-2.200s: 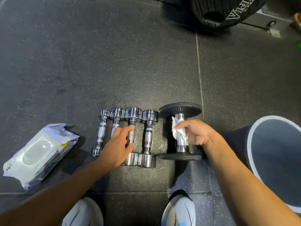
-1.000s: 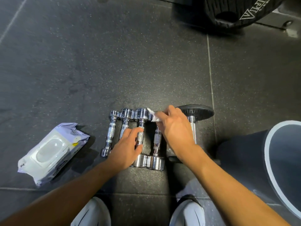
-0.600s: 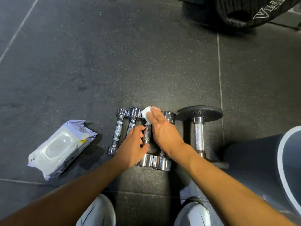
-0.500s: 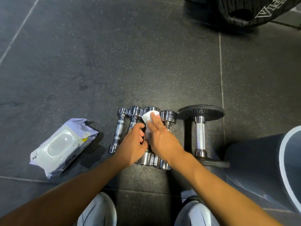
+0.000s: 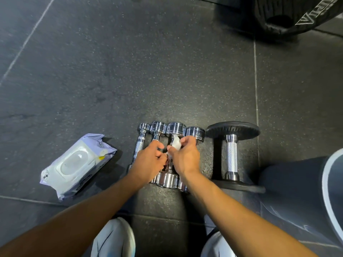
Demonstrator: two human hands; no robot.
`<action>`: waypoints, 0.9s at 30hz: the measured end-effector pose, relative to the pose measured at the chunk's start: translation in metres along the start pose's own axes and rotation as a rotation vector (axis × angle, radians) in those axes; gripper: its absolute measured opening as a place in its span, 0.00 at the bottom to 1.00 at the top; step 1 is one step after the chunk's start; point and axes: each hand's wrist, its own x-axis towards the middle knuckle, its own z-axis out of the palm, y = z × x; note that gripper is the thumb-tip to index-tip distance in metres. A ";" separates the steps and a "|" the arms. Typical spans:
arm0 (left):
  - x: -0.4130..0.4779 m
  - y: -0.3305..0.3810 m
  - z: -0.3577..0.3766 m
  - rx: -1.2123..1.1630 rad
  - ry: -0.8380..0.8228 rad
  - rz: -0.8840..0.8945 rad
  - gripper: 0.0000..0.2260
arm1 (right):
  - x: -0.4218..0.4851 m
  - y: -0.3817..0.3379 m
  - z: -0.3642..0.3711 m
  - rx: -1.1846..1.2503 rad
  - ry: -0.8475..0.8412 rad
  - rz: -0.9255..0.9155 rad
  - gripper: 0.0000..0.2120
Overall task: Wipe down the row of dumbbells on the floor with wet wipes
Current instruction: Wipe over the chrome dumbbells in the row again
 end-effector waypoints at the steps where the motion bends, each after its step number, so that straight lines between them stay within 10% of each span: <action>1: 0.000 0.000 -0.001 -0.012 -0.004 -0.008 0.08 | -0.003 0.004 0.006 -0.009 0.003 0.036 0.16; 12: 0.000 -0.002 -0.010 -0.177 -0.102 -0.058 0.08 | 0.004 -0.017 0.004 0.536 -0.300 0.487 0.07; 16: -0.001 0.000 -0.014 -0.165 -0.114 -0.049 0.08 | -0.009 -0.009 0.003 0.301 -0.474 0.432 0.23; 19: -0.003 -0.003 -0.015 -0.119 -0.124 -0.005 0.09 | -0.009 -0.014 -0.003 0.292 -0.425 0.407 0.09; 23: -0.005 -0.009 -0.018 -0.088 -0.144 0.009 0.11 | 0.001 -0.019 -0.008 0.427 -0.307 0.399 0.13; 27: -0.003 -0.008 -0.022 -0.111 -0.149 -0.005 0.11 | -0.002 -0.014 0.006 0.032 -0.129 0.051 0.15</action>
